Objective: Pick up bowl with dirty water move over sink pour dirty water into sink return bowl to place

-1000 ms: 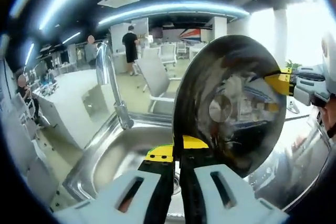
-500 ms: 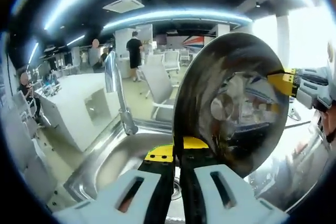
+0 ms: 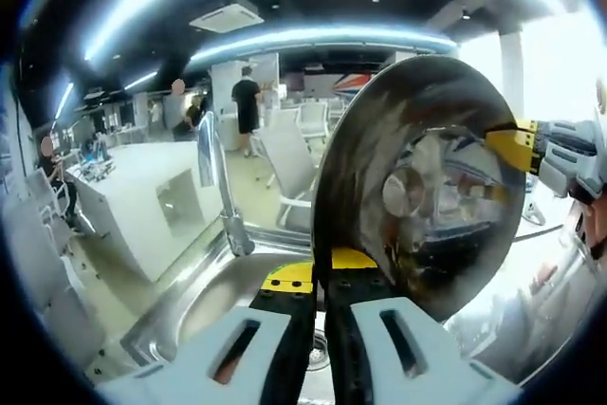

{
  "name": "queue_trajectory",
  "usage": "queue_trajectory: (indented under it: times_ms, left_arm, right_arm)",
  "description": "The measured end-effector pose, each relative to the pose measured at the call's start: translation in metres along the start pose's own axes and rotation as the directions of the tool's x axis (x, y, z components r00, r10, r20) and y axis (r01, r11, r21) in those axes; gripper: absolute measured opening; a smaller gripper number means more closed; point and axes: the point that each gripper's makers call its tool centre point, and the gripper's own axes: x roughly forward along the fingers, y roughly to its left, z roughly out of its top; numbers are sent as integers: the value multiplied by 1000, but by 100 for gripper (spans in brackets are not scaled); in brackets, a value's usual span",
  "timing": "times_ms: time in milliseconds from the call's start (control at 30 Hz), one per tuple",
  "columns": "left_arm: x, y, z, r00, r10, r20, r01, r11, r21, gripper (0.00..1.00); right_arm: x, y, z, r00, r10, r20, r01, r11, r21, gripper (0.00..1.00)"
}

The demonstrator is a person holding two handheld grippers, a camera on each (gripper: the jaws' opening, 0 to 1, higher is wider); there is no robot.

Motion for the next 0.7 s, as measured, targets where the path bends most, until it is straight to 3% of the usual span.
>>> queue_trajectory:
  times_ms: [500,700]
  left_arm:
    - [-10,6,22,995,38,90,-37,999,-17,0]
    - [-17,11,30,988,42,151,-27,995,-94,0]
  right_arm:
    - [-5,-9,21,996,-40,77,40,999,-6,0]
    - [-12,-12,34,988,-67,141,72,997,-31,0]
